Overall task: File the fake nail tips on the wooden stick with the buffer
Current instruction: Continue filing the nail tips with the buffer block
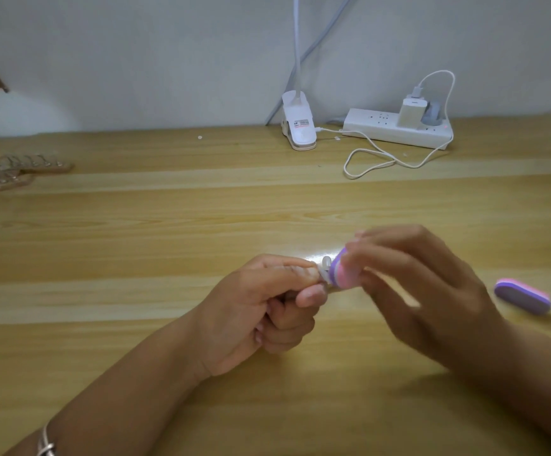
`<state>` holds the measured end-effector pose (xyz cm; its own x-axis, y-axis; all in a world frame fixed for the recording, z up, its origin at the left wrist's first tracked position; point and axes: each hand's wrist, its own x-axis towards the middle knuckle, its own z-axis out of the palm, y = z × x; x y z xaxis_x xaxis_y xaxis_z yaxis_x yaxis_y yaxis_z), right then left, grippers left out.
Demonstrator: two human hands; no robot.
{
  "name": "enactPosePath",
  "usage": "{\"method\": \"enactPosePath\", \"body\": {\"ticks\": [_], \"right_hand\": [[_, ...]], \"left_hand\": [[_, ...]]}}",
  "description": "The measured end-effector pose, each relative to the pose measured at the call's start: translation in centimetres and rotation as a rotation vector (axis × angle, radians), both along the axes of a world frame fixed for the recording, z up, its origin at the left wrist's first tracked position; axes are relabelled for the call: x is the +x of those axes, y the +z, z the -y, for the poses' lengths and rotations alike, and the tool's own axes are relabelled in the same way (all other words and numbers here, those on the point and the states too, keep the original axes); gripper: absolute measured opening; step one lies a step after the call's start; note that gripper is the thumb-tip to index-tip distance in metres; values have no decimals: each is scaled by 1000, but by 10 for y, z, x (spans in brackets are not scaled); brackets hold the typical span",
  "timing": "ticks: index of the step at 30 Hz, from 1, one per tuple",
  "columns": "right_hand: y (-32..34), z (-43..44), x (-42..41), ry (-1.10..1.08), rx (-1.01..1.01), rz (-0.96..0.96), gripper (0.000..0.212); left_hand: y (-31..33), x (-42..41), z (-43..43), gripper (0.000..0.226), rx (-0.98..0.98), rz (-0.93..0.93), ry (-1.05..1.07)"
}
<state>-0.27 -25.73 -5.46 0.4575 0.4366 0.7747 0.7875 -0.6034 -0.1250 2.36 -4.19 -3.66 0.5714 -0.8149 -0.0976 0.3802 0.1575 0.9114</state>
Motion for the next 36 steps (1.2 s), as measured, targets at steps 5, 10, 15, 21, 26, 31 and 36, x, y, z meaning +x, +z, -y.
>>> {"method": "enactPosePath", "body": {"ticks": [5,10,15,21,26,31,36], "right_hand": [[6,2,3,-15,156,-61,26],[2,0,-1,40,64,-74,19],[4,0,-1,7,128,-90,19],[7,-3,-1,14,190,-139,26],[10,-12,-13,66,174,-124,25],[13,-6,-10,24,176,-134,23],[11,-12,-16,65,96,-79,29]], "left_hand": [[3,-2,1,29,136,149,65],[2,-4,2,30,172,231,128],[3,-5,1,31,137,261,104],[1,-3,1,30,142,299,166],[-4,-2,2,24,105,383,268],[-6,-2,2,23,103,446,277],[-6,-3,4,19,81,457,273]]}}
